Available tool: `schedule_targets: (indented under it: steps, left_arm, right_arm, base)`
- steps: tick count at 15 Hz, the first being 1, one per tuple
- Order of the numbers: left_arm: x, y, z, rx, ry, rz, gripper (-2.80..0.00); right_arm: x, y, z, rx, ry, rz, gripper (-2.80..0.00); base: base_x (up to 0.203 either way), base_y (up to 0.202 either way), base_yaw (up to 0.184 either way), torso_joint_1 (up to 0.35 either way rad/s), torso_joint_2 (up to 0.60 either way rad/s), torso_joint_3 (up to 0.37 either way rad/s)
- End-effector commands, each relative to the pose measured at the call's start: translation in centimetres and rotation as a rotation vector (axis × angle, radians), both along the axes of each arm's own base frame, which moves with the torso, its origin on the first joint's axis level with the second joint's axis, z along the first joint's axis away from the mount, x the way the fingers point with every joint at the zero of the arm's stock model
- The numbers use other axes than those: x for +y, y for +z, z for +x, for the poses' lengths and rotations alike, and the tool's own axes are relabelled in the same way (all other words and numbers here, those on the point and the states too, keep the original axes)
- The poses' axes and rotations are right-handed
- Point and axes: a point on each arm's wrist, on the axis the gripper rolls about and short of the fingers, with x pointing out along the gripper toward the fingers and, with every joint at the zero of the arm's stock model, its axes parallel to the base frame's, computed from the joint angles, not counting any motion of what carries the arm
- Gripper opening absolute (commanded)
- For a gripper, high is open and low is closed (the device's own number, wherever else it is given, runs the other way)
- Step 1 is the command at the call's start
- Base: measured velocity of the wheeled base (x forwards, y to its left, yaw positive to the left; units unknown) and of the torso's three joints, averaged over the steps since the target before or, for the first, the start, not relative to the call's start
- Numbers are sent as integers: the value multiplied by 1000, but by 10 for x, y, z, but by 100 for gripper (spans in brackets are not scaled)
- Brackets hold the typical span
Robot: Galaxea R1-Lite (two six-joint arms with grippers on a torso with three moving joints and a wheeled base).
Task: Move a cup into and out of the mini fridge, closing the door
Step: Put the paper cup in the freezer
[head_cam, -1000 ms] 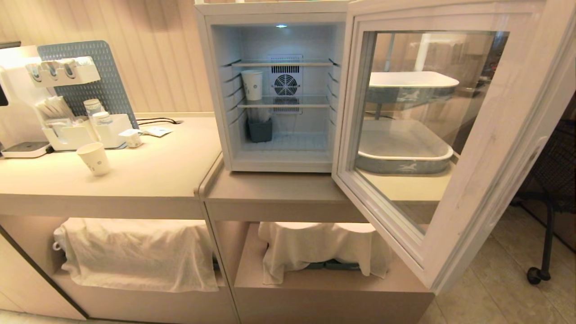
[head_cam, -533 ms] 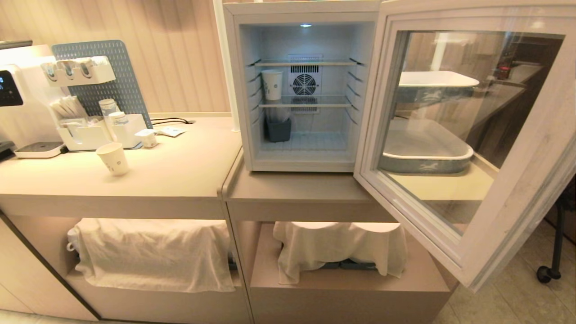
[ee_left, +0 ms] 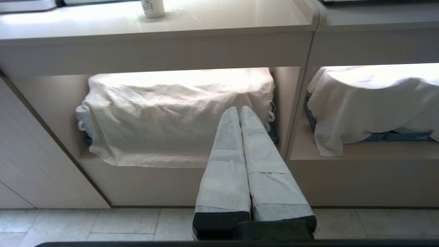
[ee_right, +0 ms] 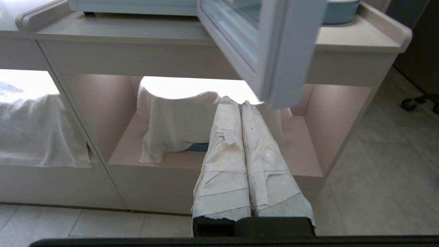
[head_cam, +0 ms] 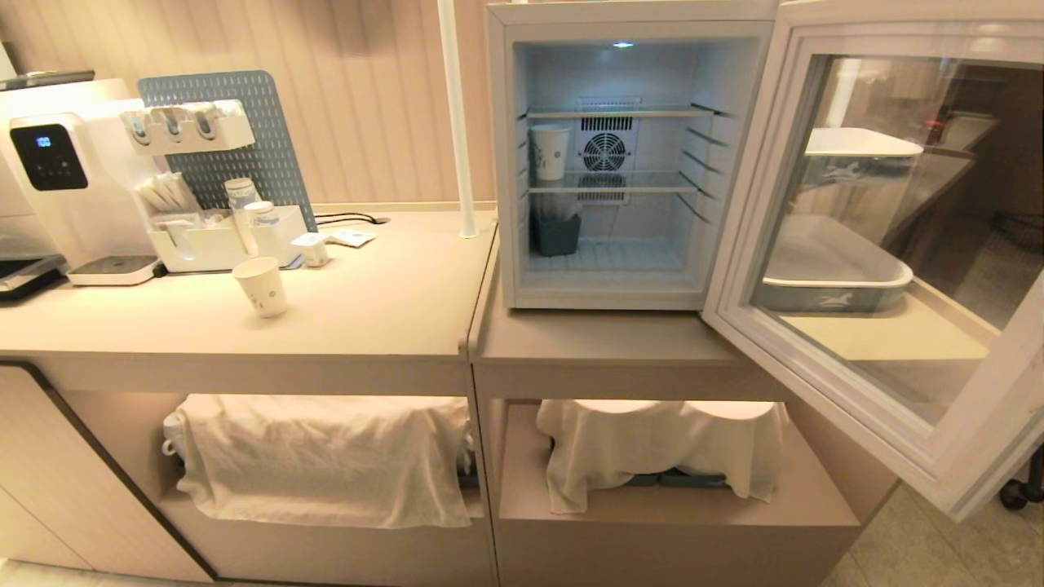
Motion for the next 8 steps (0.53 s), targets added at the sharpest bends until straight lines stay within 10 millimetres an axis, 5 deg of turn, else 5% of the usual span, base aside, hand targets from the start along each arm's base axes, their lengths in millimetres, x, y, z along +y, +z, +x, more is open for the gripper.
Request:
schedule_targets:
  steps: [1, 8]
  left_arm:
    - [0, 0, 0, 1, 3, 2, -280]
    - [0, 0, 0, 0, 3, -4, -280]
  right_arm:
    - [0, 0, 0, 0, 2, -1, -280]
    - [0, 0, 0, 0, 2, -1, -280]
  base:
    - [0, 197, 0, 2, -2, -1]
    - [0, 191, 0, 2, 2, 2]
